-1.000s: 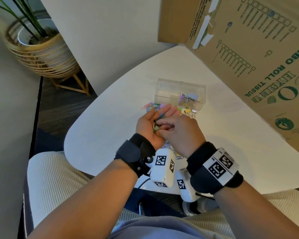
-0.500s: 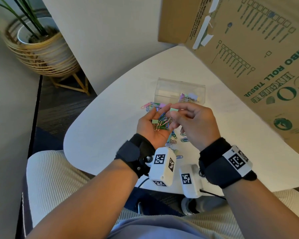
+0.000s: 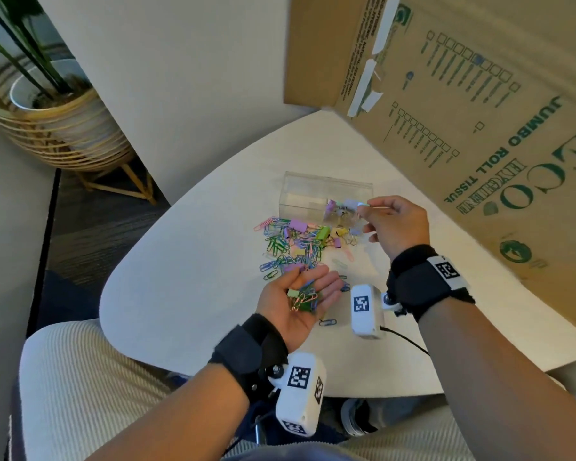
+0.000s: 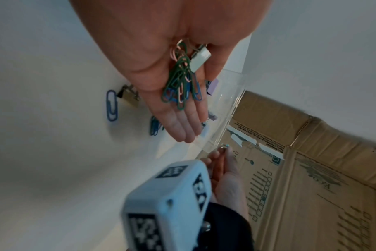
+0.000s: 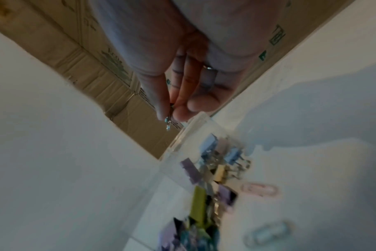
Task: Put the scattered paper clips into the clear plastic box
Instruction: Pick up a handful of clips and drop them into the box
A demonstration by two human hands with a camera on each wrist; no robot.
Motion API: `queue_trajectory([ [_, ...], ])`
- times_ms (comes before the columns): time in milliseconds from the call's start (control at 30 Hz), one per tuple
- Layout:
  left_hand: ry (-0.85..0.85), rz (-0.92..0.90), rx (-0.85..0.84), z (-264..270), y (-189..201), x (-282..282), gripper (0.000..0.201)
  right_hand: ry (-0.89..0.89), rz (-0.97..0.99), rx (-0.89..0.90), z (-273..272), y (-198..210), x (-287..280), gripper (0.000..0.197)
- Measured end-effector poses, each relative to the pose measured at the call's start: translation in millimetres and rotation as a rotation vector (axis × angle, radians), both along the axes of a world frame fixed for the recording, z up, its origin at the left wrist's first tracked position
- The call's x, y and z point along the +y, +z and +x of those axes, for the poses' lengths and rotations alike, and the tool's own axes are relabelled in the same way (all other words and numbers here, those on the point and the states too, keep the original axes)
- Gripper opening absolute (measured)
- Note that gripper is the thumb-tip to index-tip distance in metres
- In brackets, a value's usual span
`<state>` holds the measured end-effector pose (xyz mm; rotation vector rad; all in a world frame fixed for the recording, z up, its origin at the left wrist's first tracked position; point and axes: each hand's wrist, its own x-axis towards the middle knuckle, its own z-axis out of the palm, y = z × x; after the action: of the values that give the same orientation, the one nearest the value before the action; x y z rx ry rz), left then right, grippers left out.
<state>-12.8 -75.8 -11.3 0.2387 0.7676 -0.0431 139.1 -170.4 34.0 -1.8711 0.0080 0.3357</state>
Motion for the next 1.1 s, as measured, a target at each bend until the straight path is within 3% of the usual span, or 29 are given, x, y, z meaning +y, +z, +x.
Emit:
queue_trajectory([
  [200,0.021,0.005,-0.025,6.7,4.5,7.4,0.046,0.039,-0.048,-0.039,16.4,9.5,4.6,0.013],
  [300,0.036,0.015,-0.039,8.3,6.8,11.9,0.046,0.122,-0.125,-0.153,5.4,8.7,4.0,0.011],
  [467,0.056,0.014,-0.031,12.3,6.0,15.5,0.047,0.482,-0.202,-0.220,-40.8,15.7,10.3,0.011],
  [533,0.059,0.022,-0.029,15.0,5.5,16.8,0.038,0.598,-0.210,-0.153,-57.7,20.3,12.8,0.011],
  [600,0.065,0.033,-0.024,15.7,7.7,18.4,0.029,0.710,-0.290,-0.202,-66.9,21.9,14.7,0.011],
  [700,0.072,0.000,-0.036,14.3,14.3,19.4,0.042,0.823,-0.400,-0.299,-74.3,22.9,18.7,0.015],
  [833,0.079,0.024,-0.041,14.3,16.0,18.5,0.050,0.895,-0.504,-0.364,-83.1,16.4,26.1,0.026],
  [933,0.097,0.021,-0.033,13.1,14.1,17.1,0.033,0.915,-0.531,-0.367,-86.6,14.1,28.3,0.031],
  [1100,0.094,0.049,-0.010,9.8,10.9,17.1,0.033,0.888,-0.483,-0.363,-86.3,14.4,28.1,0.032],
])
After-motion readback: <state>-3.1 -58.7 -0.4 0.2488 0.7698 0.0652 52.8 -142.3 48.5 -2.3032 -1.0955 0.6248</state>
